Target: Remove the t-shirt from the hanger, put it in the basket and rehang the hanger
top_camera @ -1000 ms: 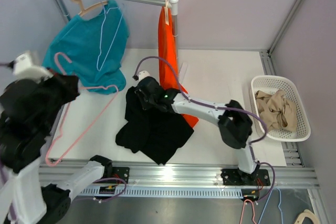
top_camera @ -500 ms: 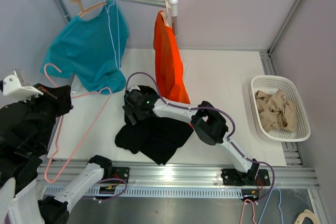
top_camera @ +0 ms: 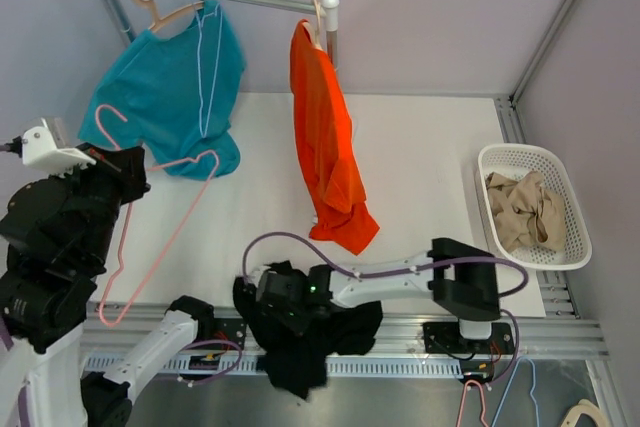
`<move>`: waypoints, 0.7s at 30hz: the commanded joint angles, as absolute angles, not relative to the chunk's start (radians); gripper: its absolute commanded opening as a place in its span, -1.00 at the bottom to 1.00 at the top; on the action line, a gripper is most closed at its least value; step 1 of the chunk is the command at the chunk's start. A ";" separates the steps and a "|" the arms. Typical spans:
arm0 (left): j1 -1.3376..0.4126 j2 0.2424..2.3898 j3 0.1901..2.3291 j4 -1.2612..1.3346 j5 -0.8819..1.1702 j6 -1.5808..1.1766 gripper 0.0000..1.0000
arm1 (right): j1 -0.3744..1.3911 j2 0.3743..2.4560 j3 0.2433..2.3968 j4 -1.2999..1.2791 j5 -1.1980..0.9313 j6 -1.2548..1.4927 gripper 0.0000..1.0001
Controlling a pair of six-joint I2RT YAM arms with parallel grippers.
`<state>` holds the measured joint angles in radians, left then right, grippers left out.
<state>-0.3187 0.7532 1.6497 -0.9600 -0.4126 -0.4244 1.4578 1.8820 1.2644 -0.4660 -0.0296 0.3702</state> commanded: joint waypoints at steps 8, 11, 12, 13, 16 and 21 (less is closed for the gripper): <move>-0.324 0.808 1.602 -0.822 -0.370 -0.396 -0.99 | 1.003 1.217 1.463 -1.179 0.412 0.612 -1.00; -0.324 0.822 1.588 -0.760 -0.335 -0.391 -0.99 | 0.847 1.149 1.503 -1.189 0.616 0.574 -1.00; -0.324 0.827 1.588 -0.749 -0.325 -0.397 -0.99 | 0.742 1.140 1.520 -1.181 0.642 0.562 -1.00; -0.324 0.828 1.585 -0.741 -0.310 -0.405 -0.99 | 0.688 1.132 1.534 -1.171 0.700 0.549 -1.00; -0.324 0.847 1.598 -0.726 -0.295 -0.411 -0.99 | 0.453 1.100 1.560 -1.022 0.698 0.467 -1.00; -0.324 0.873 1.621 -0.739 -0.293 -0.405 -0.99 | 0.158 1.106 1.597 -0.924 0.667 0.426 -1.00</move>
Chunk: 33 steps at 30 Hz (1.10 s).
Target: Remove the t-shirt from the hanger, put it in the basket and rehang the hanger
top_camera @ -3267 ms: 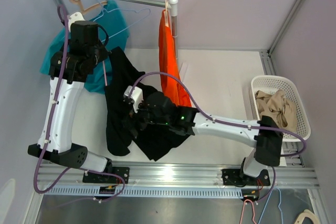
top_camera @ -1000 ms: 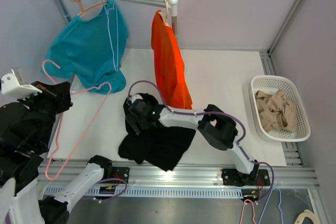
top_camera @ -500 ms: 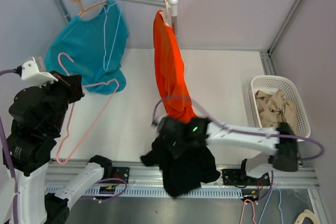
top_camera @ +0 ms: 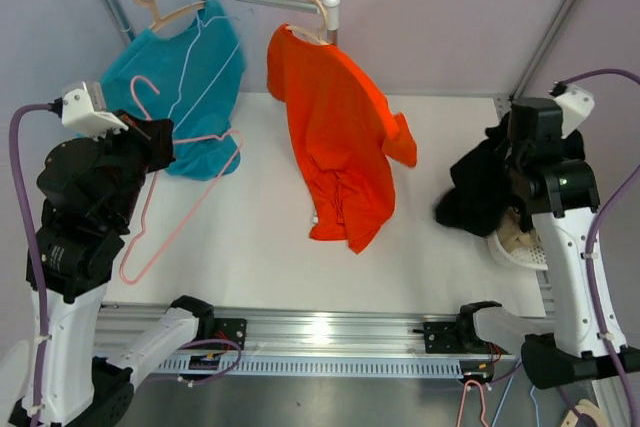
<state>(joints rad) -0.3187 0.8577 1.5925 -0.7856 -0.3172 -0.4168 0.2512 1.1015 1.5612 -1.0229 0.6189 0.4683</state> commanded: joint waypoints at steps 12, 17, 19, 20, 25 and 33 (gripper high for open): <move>-0.324 0.937 1.634 -0.716 -0.249 -0.407 -0.99 | -0.317 1.310 1.483 -0.766 0.572 0.672 -0.92; -0.324 0.954 1.637 -0.693 -0.261 -0.384 -0.99 | -0.332 1.364 1.572 -0.750 0.325 0.537 0.52; -0.324 0.963 1.631 -0.670 -0.278 -0.385 -0.99 | -0.237 1.292 1.562 -0.671 0.240 0.471 0.83; -0.324 0.969 1.628 -0.661 -0.287 -0.388 -0.99 | -0.180 1.229 1.574 -0.672 0.235 0.454 0.95; -0.324 0.976 1.545 -0.522 -0.253 -0.390 -0.99 | 0.239 1.137 1.733 -0.752 -0.046 0.345 0.99; -0.324 0.962 1.454 -0.391 -0.148 -0.339 -0.99 | 0.485 1.025 1.628 -0.568 -0.632 0.351 0.86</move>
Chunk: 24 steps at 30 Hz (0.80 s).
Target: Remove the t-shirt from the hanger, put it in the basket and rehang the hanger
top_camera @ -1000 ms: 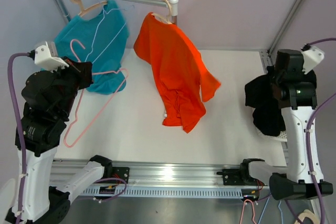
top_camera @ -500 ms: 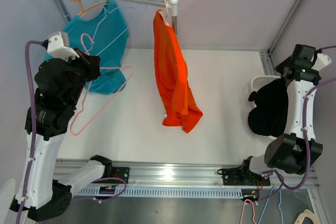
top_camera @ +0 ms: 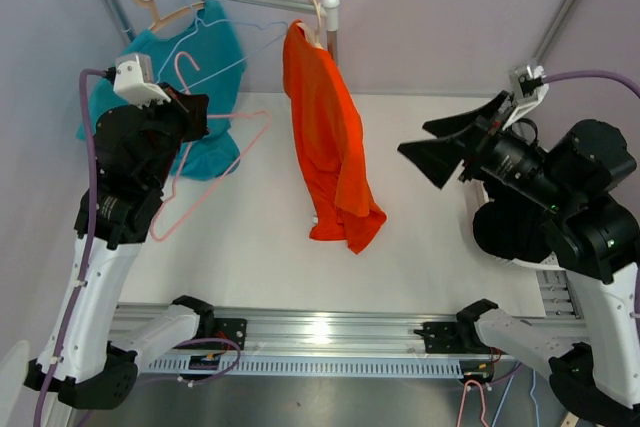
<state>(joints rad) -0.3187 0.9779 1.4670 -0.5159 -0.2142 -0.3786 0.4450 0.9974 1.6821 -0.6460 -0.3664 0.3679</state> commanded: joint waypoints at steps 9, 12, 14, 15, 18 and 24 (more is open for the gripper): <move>-0.324 0.977 1.541 -0.382 0.096 -0.357 -0.99 | 0.845 1.115 1.488 -0.421 -0.387 0.115 0.37; -0.322 0.988 1.558 -0.373 0.081 -0.360 -0.99 | 0.853 1.172 1.499 -0.390 -0.367 0.115 0.02; -0.322 1.006 1.583 -0.365 0.052 -0.351 -0.99 | 0.854 1.178 1.493 -0.373 -0.356 0.123 -0.01; -0.324 1.037 1.591 -0.348 0.037 -0.341 -0.99 | 0.854 1.174 1.480 -0.358 -0.360 0.124 0.02; -0.324 1.153 1.672 -0.379 -0.046 -0.312 -0.99 | 0.854 1.134 1.444 -0.330 -0.344 0.132 0.16; -0.325 1.333 1.842 -0.353 -0.155 -0.226 -0.99 | 0.854 1.063 1.453 -0.394 -0.262 0.129 0.16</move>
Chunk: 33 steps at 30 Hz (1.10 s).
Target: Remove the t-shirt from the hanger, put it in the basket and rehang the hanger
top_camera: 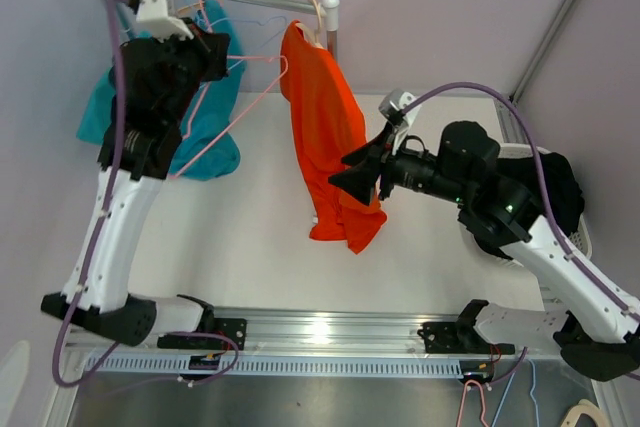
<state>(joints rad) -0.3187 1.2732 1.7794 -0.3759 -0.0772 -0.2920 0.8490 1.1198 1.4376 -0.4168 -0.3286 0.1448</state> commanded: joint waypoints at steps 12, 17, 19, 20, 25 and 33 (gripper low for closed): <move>-0.324 1.647 2.025 -0.232 -0.207 -0.141 -0.99 | 0.850 0.977 1.454 -0.499 -0.163 0.112 0.19; -0.324 1.612 1.947 -0.138 -0.131 -0.178 -0.99 | 0.844 0.986 1.421 -0.494 -0.126 0.109 0.18; -0.325 1.577 1.934 -0.156 -0.115 -0.201 -0.99 | 0.838 0.994 1.407 -0.482 -0.132 0.113 0.18; -0.325 1.560 1.916 -0.158 -0.117 -0.216 -0.99 | 0.833 1.000 1.402 -0.465 -0.144 0.115 0.18; -0.324 1.505 1.858 -0.113 -0.153 -0.197 -0.99 | 0.819 1.035 1.401 -0.443 -0.190 0.124 0.19; -0.324 1.597 1.974 -0.130 -0.187 -0.155 -0.99 | 0.811 1.042 1.393 -0.439 -0.198 0.127 0.18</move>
